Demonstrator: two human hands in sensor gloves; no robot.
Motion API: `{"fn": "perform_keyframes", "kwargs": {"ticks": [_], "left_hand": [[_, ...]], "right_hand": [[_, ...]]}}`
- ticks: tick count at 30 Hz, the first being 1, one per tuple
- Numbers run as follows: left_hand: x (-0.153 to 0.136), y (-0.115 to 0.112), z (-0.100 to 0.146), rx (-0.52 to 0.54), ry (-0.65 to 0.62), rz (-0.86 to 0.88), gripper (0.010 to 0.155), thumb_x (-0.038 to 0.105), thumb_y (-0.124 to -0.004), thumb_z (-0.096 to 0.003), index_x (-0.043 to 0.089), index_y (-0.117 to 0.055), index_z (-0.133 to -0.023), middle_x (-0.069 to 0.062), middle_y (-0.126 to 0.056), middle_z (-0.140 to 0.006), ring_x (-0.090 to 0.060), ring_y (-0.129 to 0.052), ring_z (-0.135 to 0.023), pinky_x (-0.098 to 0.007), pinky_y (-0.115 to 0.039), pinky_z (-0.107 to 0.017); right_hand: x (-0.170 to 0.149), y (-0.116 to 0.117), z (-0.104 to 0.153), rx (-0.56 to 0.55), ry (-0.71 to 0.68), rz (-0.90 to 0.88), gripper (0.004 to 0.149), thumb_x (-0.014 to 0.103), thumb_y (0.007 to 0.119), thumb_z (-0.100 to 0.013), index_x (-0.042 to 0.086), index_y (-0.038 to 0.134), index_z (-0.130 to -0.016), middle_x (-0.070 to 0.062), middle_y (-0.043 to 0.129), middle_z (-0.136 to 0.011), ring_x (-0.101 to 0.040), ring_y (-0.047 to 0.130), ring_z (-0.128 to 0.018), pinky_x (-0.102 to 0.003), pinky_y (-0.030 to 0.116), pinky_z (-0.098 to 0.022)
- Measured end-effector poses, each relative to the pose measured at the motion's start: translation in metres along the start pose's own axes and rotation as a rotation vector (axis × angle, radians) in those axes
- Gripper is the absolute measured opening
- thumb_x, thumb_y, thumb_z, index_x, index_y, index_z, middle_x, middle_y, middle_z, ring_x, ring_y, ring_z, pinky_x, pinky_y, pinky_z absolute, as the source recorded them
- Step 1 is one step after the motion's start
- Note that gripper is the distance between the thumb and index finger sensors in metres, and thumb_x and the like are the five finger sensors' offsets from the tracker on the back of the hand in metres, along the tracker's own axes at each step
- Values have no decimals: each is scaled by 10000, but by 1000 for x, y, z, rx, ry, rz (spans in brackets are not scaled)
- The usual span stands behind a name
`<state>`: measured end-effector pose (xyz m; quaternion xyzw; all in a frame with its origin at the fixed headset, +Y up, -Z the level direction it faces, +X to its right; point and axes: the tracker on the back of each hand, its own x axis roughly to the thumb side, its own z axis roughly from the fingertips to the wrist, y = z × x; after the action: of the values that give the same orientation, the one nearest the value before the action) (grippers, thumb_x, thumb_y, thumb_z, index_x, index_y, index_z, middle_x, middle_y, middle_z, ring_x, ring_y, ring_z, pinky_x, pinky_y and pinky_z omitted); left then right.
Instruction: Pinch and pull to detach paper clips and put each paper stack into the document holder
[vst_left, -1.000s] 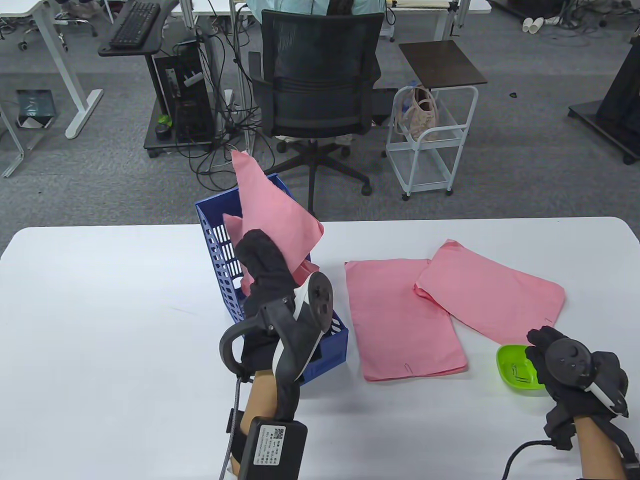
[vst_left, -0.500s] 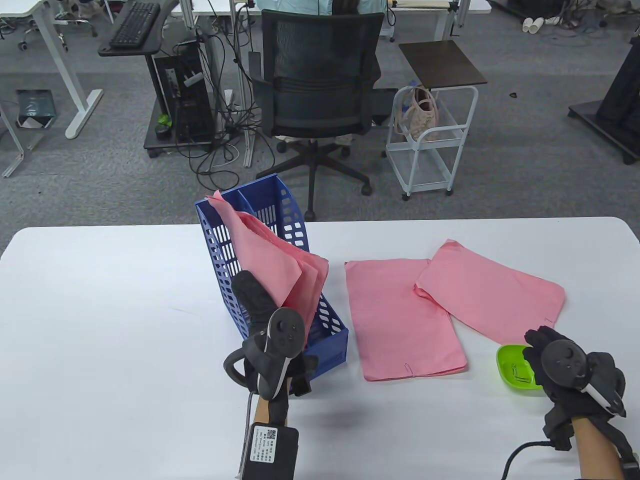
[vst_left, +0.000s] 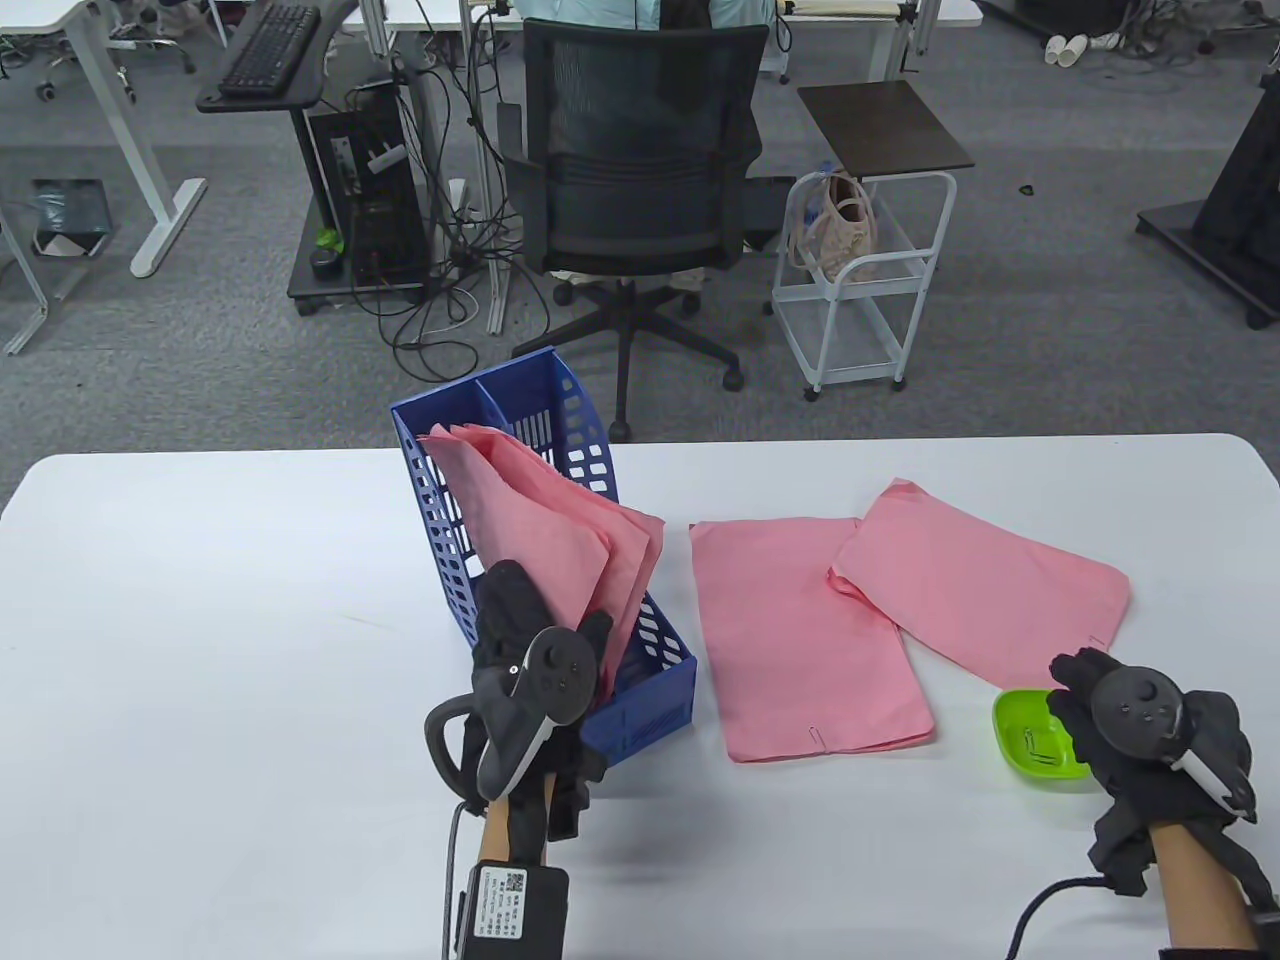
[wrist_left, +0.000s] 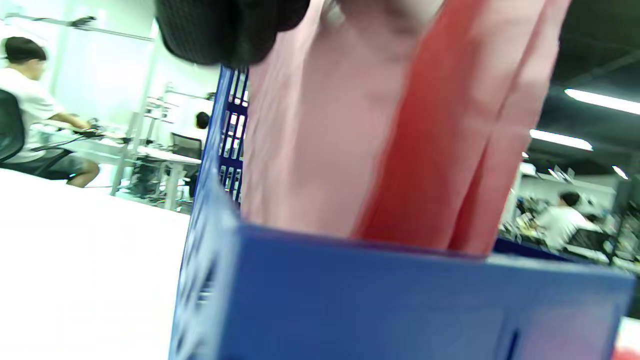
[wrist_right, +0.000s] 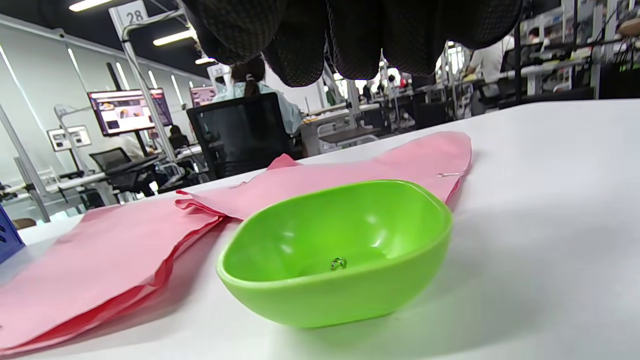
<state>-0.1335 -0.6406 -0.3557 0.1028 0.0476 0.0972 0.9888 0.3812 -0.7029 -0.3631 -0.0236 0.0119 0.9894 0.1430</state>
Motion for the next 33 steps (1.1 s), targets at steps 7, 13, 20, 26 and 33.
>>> {"fn": "perform_keyframes", "kwargs": {"ticks": [7,13,20,26,33], "left_hand": [[-16,3,13,13,-103,-163,946,628,-298,-510,-1,-30,-1165,-315,-68,-1187,-600,-176,-1092,-720,-296,-764],[-33,-4,22,21,-100,-218,938,620,-295,-512,0,21,-1141,-310,22,-1150,-604,-74,-1052,-706,-220,-752],[-46,-13,29,12,-80,-215,932,615,-303,-515,4,27,-1137,-298,30,-1150,-593,-61,-1051,-690,-204,-757],[-50,-14,29,-6,-72,-234,943,623,-298,-507,1,36,-1134,-305,36,-1144,-602,-55,-1042,-696,-196,-748],[-47,-19,29,-28,-94,-259,933,615,-308,-516,6,38,-1132,-294,37,-1148,-588,-58,-1053,-685,-205,-761]], "right_hand": [[-19,-24,-24,77,9,33,570,331,604,-608,190,456,-1140,-191,385,-1242,-490,357,-1144,-668,353,-805],[-46,-19,-60,208,99,22,556,315,611,-608,273,433,-1132,-141,325,-1263,-494,281,-1153,-680,306,-808],[-67,25,-92,438,224,16,506,306,529,-633,305,419,-1126,-157,240,-1269,-540,150,-1127,-682,251,-808],[-75,44,-96,478,275,46,504,288,522,-637,273,392,-1124,-159,199,-1252,-551,148,-1112,-672,238,-809],[-84,43,-84,415,312,131,534,283,676,-593,277,453,-1078,-121,251,-1249,-531,208,-1125,-662,258,-811]]}}
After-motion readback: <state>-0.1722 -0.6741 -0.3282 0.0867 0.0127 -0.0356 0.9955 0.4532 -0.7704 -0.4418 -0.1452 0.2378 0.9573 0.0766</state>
